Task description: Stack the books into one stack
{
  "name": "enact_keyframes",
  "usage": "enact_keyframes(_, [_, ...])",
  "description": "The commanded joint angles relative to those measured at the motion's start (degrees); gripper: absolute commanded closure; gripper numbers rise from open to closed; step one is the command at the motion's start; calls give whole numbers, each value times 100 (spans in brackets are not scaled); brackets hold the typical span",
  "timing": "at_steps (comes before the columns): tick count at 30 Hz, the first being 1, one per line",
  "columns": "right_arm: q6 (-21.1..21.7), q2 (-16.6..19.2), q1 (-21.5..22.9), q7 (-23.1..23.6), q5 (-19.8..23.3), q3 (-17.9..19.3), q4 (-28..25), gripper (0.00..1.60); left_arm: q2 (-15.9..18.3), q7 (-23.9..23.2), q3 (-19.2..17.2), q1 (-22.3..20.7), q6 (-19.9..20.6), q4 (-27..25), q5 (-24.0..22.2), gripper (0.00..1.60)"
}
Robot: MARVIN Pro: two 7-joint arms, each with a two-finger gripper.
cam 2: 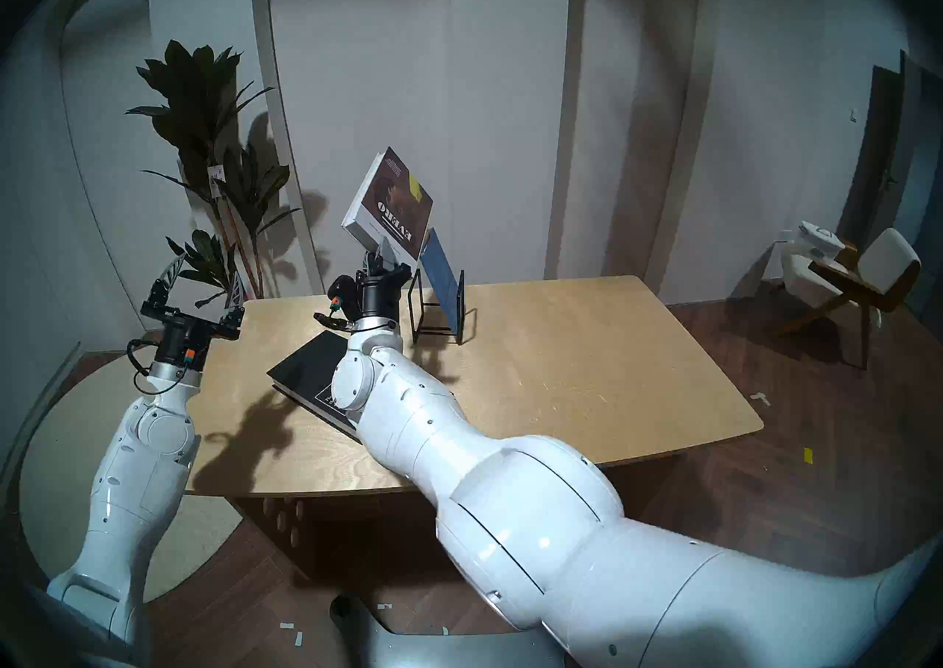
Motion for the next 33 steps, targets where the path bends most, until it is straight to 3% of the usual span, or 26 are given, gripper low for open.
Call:
enact_keyframes(1, [-400,-103,141,-434,-308,-305,-104,160,57,-399,-119,151,394,-554,-430,0])
enact_keyframes(6, [-615,-74,-74,-229,-325,-466,-436,160,86,-760,-187,309,765,-860,-752,0])
enact_keyframes(14, [-691,-25,-450,-88,-458,-764,-977,160,98,-973,-233,373,992,-1001,-920,0])
enact_keyframes(22, [-445,250,-898,192,-594,-1010,-1552,160,107,-1088,-252,405,1109,-1065,-1012,0])
enact_keyframes(33, [170,797,-1340,686,-611,-1019,-2284,160,116,-1239,-276,429,1254,-1141,-1125,0])
